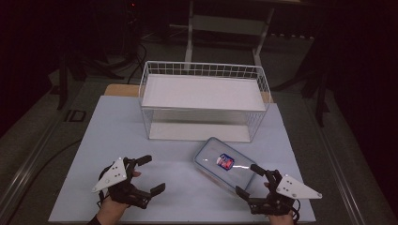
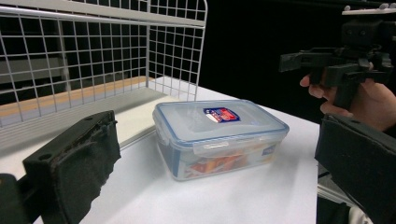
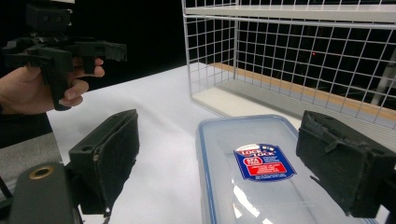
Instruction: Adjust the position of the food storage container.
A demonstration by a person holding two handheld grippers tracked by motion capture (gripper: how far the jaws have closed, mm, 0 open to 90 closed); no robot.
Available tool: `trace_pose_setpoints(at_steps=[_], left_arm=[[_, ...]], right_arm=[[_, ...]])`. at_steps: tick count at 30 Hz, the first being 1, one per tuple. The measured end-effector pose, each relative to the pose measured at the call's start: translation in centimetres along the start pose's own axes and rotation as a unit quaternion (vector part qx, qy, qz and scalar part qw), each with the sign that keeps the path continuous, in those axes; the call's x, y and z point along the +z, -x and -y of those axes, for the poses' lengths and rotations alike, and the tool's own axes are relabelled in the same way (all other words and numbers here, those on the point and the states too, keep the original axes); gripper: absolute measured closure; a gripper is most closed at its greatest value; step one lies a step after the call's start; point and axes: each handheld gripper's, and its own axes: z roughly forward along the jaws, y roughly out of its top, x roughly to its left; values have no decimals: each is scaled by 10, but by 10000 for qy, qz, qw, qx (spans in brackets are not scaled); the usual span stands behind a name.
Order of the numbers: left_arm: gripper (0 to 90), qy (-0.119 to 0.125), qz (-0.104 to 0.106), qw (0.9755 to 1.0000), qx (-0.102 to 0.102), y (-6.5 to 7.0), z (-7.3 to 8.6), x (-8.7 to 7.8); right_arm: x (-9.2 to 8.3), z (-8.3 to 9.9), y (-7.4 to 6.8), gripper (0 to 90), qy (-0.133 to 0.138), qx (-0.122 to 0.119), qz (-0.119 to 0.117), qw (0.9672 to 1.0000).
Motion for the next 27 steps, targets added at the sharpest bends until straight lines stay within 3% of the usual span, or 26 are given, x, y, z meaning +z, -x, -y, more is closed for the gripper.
trace_pose_setpoints(at_steps=[4, 8, 10, 11, 12, 13, 14, 15, 16, 17, 18, 19, 21, 22, 23, 27], left_arm=[[0, 61, -18, 10000, 17, 1, -2, -2], [0, 73, -30, 10000, 49, 1, -2, -2], [0, 73, -35, 10000, 45, 1, -2, -2], [0, 73, -35, 10000, 45, 1, -2, -2], [0, 75, -19, 10000, 31, 0, -2, -2], [0, 72, -23, 10000, 33, 0, -2, -2], [0, 69, -20, 10000, 44, 0, -2, -2], [0, 69, -20, 10000, 44, 0, -2, -2], [0, 64, -28, 10000, 50, 0, -2, -2], [0, 64, -28, 10000, 50, 0, -2, -2], [0, 66, -15, 10000, 43, 1, -2, -2], [0, 66, -15, 10000, 43, 1, -2, -2], [0, 62, -18, 10000, 35, 0, -2, -1], [0, 54, -18, 10000, 29, 0, -1, -1], [0, 54, -18, 10000, 29, 0, -1, -1], [0, 26, -4, 10000, 31, 0, -1, 0]], right_arm=[[2, -5, -5, 130, -22, -24, 69, 10000], [5, -12, -10, 139, -144, -59, -53, 9999], [7, -14, -14, 243, -304, -120, -279, 9991], [7, -14, -14, 243, -304, -120, -279, 9991], [11, -12, -17, 329, -631, -257, -309, 9972], [11, -12, -17, 329, -631, -257, -309, 9972], [13, -8, -18, 440, -805, -164, -451, 9956], [13, -8, -18, 440, -805, -164, -451, 9956], [17, -3, -17, 585, -991, -121, -516, 9937], [17, -3, -17, 585, -991, -121, -516, 9937], [21, 3, -18, 698, -1232, -120, -460, 9912], [21, 3, -18, 698, -1232, -120, -460, 9912], [26, 10, -17, 807, -1490, -38, -516, 9875], [30, 18, -13, 882, -1729, 32, -564, 9833], [30, 18, -13, 882, -1729, 32, -564, 9833], [34, 27, -10, 899, -2068, 50, -501, 9771]])
